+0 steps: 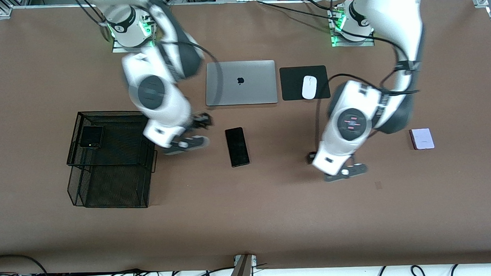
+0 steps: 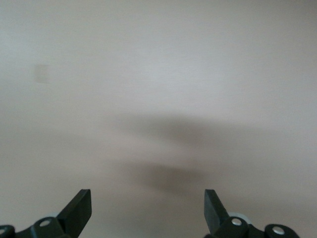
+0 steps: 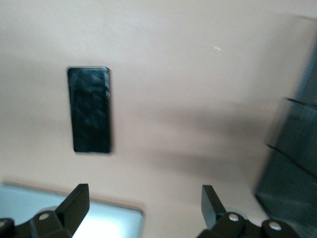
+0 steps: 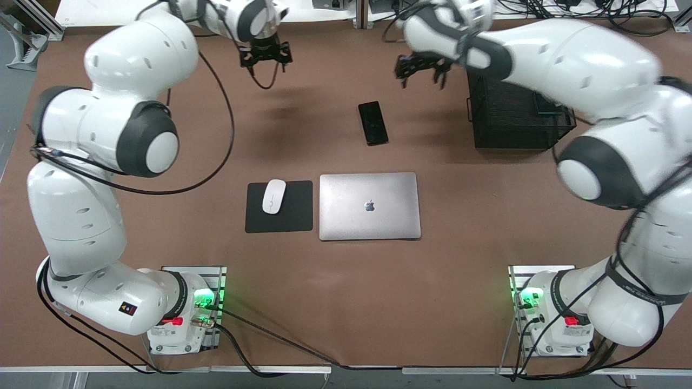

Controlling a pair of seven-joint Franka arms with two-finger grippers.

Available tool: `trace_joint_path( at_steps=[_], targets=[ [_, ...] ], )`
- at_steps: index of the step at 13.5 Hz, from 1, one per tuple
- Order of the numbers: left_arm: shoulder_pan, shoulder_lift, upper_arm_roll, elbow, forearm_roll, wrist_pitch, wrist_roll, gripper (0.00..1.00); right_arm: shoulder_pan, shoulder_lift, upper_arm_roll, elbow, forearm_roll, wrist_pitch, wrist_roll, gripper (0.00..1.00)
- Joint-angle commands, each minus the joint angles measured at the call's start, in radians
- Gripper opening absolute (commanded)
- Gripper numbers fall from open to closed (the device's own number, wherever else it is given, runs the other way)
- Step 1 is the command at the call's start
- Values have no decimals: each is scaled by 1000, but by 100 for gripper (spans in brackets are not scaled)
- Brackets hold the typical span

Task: Place phones with both arms
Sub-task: 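Grasp the tall phone with the right gripper while the left gripper grasps the white phone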

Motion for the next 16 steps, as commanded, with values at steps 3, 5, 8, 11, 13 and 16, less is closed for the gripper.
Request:
trace_joint_path(
  at_steps=[3,5,8,11,13,16],
  targets=[
    [159,-139,-10,-191,32,11,266,100,108,245,-17,107,23,251,140,100],
    [233,-159,-12,-222,79,17,343,100,124,283,-17,104,22,299,151,100],
    [343,-187,-15,-260,103,44,507,100,132,300,-17,101,25,318,156,100],
    [419,-194,-15,-309,103,124,576,100,142,311,-17,97,26,318,156,100],
    [469,-193,-18,-364,103,228,619,100,148,320,-17,96,26,321,156,100],
    [529,-177,-19,-403,102,298,684,100,153,325,-17,72,26,354,156,100]
  ],
)
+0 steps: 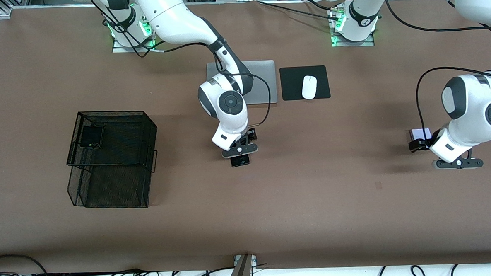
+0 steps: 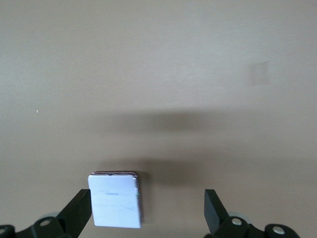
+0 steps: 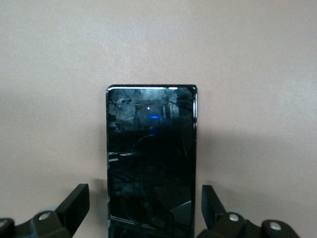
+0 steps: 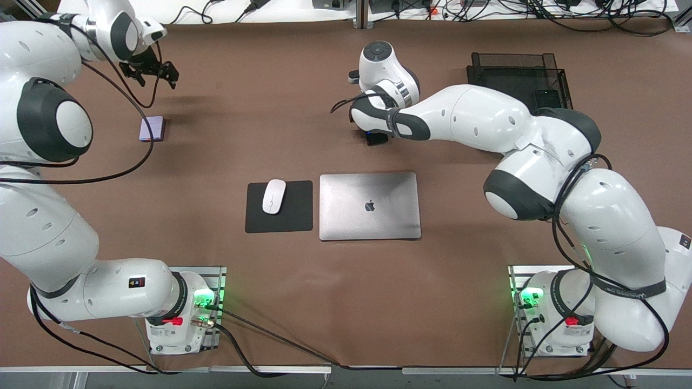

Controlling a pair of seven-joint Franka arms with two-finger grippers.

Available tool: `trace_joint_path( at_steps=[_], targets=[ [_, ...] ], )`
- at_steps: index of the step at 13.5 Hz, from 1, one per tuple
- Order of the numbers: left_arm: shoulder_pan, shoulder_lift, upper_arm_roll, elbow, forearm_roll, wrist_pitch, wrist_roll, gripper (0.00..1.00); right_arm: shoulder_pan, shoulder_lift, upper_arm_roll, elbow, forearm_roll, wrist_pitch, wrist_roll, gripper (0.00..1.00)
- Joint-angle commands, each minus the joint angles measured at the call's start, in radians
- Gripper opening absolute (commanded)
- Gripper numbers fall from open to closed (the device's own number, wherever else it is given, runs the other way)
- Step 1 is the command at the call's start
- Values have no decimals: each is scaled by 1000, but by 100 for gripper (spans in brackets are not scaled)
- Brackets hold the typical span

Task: Place phones with both arms
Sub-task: 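Grasp the tall phone with the right gripper while the left gripper grasps the white phone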

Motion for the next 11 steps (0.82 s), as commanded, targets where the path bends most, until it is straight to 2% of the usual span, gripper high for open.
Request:
trace_joint_path(
  at_steps=[1,6,10,11],
  targets=[
    [60,-23,-20,-56,20,38,69,100,20,11,-14,-10,25,30,6,100],
    [123,-24,-22,-182,10,213,145,100,22,16,-14,-16,12,31,4,100],
    [166,-3,-40,-227,9,289,149,100,31,30,-15,-20,9,53,4,99],
    [179,5,-48,-227,9,302,149,100,33,30,-15,-31,6,74,3,93]
  ],
)
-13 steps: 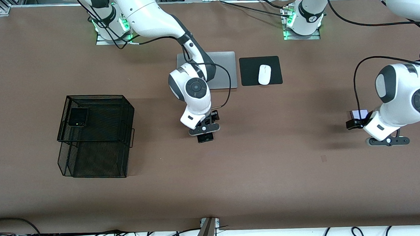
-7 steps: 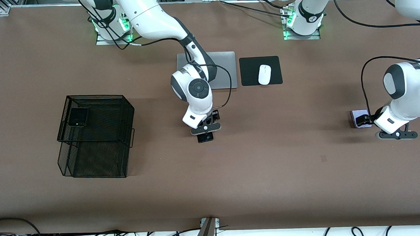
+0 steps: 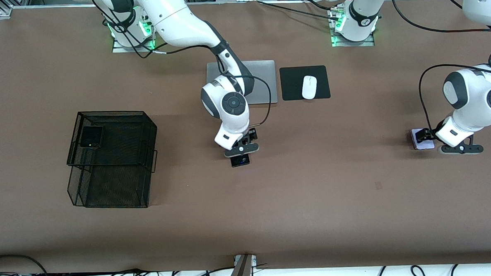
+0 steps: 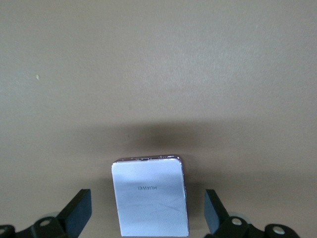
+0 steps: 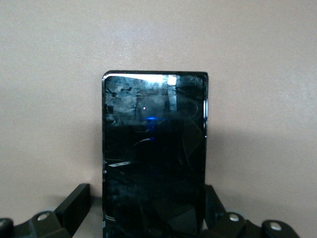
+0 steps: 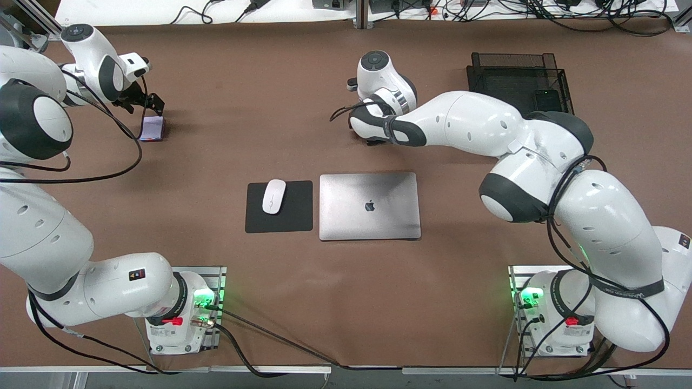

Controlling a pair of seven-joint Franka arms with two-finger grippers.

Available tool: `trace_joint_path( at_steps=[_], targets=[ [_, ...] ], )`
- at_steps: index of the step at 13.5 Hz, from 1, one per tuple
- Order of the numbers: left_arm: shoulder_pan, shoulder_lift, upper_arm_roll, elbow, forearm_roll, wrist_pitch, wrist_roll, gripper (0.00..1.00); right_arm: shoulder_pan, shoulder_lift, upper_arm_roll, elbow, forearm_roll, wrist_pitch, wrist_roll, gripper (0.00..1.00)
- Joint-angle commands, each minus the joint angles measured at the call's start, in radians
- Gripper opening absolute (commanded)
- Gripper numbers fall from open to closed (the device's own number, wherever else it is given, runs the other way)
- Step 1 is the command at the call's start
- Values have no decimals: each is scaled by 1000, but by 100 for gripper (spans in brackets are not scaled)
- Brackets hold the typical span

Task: Place phones with both arms
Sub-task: 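Grasp the tall phone with the right gripper while the left gripper grasps the white phone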

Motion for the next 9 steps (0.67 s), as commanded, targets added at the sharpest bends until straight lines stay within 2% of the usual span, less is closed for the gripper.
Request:
trace_joint_path(
  at_steps=[1,2,3,4,5,7,9],
  targets=[
    [55,6,-43,-21,9,45,16,100,20,3,-15,-32,6,61,-5,79],
    [89,15,-66,-27,9,65,16,100,20,3,-15,-33,8,64,-1,43],
    [124,28,-100,-30,9,82,16,100,19,2,-16,-33,9,64,1,19],
    [161,37,-130,-30,9,87,16,100,17,-3,-19,-33,9,63,-5,7],
    [181,44,-144,-30,9,90,16,100,17,-7,-22,-32,11,57,-4,0],
    [187,60,-146,-30,9,108,15,100,19,-43,-59,-32,11,0,-5,0],
    [187,74,-146,-36,9,129,15,100,19,-124,-132,-25,11,-122,-10,0]
  ],
)
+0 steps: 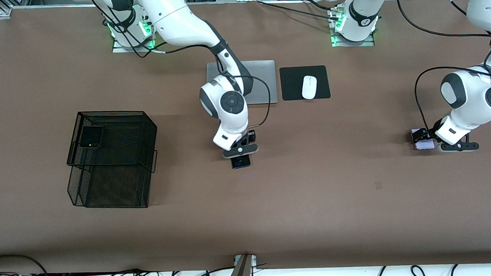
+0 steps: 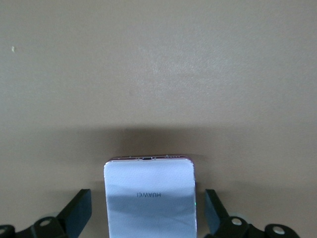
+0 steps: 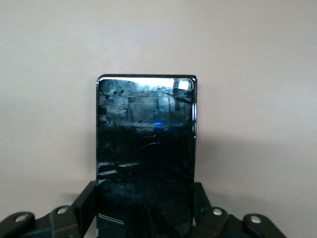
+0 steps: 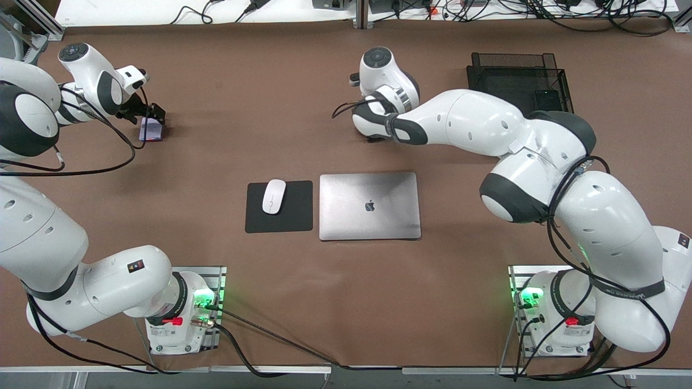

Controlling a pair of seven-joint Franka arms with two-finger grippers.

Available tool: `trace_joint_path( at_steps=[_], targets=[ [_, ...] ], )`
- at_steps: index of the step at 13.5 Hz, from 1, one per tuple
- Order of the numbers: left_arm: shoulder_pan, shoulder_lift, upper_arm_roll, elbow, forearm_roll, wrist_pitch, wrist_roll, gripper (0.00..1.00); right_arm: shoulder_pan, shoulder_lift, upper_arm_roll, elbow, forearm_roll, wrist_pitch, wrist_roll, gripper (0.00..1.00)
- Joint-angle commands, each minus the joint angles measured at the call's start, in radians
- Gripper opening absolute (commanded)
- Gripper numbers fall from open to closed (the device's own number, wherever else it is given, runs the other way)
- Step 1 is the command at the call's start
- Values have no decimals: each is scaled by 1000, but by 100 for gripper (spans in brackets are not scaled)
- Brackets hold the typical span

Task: Place phones with both arms
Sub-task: 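Carry the tall black phone with the right gripper into the mesh basket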

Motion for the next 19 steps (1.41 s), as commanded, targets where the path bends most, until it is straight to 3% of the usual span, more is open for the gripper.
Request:
trace_joint_path(
  at_steps=[1,4,6,10,11,13,16,17,19],
  targets=[
    [14,13,-16,-14,9,40,9,100,6,-151,-104,-23,11,-165,-20,0],
    [14,28,-16,-16,7,54,-2,100,4,-283,-251,-31,9,-345,-66,0],
    [26,39,-16,-16,7,67,-2,100,1,-347,-365,-54,17,-426,-221,0],
    [36,51,-16,-17,7,80,-2,100,3,-576,-479,-316,8,-425,-321,0],
    [36,56,-16,-17,7,80,-3,96,4,-631,-494,-392,5,-407,-326,0],
    [36,59,-16,-16,7,78,-6,48,4,-720,-499,-537,-16,-325,-326,0],
    [34,61,-16,-8,7,69,-23,7,4,-829,-497,-742,-50,-144,-326,0],
    [34,61,-18,-5,7,66,-29,0,6,-843,-497,-785,-52,-108,-320,0],
    [31,55,-21,7,7,29,-39,0,6,-855,-493,-850,-52,-62,-312,0]
  ],
)
